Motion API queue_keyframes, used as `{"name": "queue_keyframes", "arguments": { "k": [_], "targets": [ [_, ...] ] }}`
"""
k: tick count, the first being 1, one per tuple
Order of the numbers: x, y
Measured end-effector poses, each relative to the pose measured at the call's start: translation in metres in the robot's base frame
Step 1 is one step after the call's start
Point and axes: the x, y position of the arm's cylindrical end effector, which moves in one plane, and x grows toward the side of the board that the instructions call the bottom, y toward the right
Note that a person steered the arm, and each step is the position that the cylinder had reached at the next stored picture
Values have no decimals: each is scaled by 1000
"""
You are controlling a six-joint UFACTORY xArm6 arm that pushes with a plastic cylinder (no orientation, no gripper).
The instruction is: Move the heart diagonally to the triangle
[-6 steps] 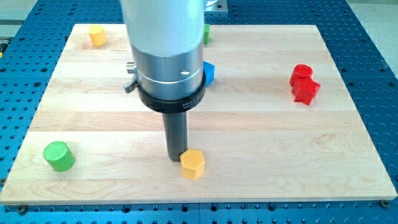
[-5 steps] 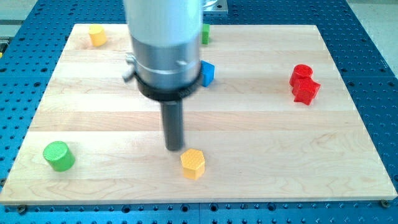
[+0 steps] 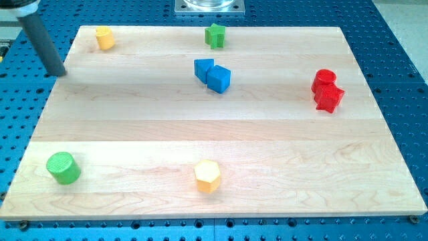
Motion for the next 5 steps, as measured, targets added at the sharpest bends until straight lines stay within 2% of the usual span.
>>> {"name": "queue_keyframes", "arguments": {
  "k": [1, 2, 3, 4, 5],
  "targets": [
    [-65, 8],
    [-91, 39],
    [-85, 78],
    [-60, 76],
    [-11, 114]
  ]
}}
